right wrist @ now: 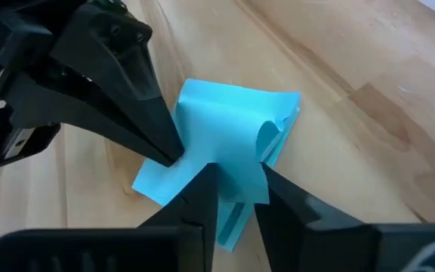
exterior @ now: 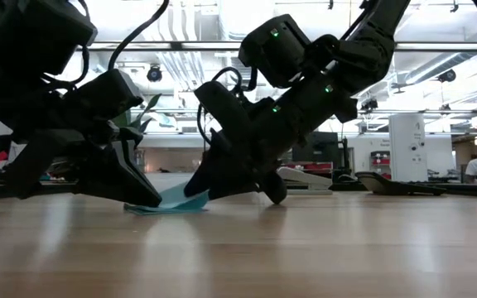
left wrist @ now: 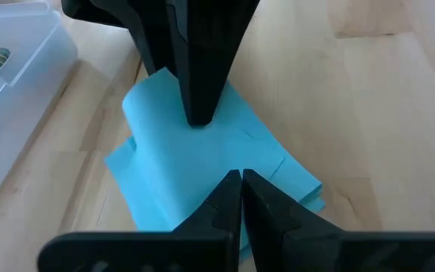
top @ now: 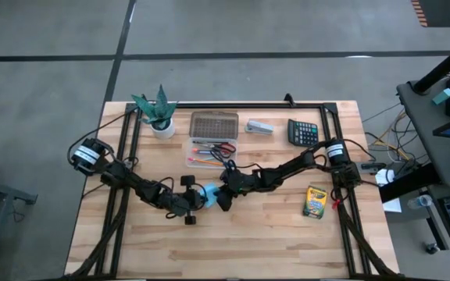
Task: Pack school essentials
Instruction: Put the blue sticky notes into the supply box
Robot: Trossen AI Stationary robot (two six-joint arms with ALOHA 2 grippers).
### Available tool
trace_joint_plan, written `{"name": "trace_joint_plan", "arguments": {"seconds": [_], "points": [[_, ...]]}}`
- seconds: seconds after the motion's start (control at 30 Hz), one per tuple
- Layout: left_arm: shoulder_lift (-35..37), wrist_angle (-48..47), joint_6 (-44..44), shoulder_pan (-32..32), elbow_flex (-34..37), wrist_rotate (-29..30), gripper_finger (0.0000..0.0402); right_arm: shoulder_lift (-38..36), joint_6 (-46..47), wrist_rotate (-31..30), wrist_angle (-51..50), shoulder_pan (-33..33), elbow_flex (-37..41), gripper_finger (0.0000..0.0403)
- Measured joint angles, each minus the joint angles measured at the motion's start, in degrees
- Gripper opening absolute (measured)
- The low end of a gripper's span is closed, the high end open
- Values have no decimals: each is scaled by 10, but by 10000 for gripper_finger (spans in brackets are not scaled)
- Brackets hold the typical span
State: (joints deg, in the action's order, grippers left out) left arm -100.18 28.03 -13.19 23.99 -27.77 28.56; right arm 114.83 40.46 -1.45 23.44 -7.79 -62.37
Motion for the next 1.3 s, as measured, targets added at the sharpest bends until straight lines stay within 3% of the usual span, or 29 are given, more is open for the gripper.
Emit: {"name": "trace_joint_plan", "arguments": {"seconds": [0.23,0.43,0.87,0.97,1.13,1.3], "points": [[0,18,5,0,0,1,0,0,-5,-7,2,0,0,15],[25,11,11,0,0,-4,0,0,-14,-10,3,-1,-1,9],[230,-150,60,8,1,-4,0,-39,-83,-7,-16,-2,0,8],[281,-156,109,8,1,30,0,-58,-102,-13,-36,-1,0,8],[351,-140,197,7,-1,145,0,-90,-132,-36,-68,6,1,8],[394,-122,252,7,-1,164,0,-135,-174,-65,-96,26,1,8]]}}
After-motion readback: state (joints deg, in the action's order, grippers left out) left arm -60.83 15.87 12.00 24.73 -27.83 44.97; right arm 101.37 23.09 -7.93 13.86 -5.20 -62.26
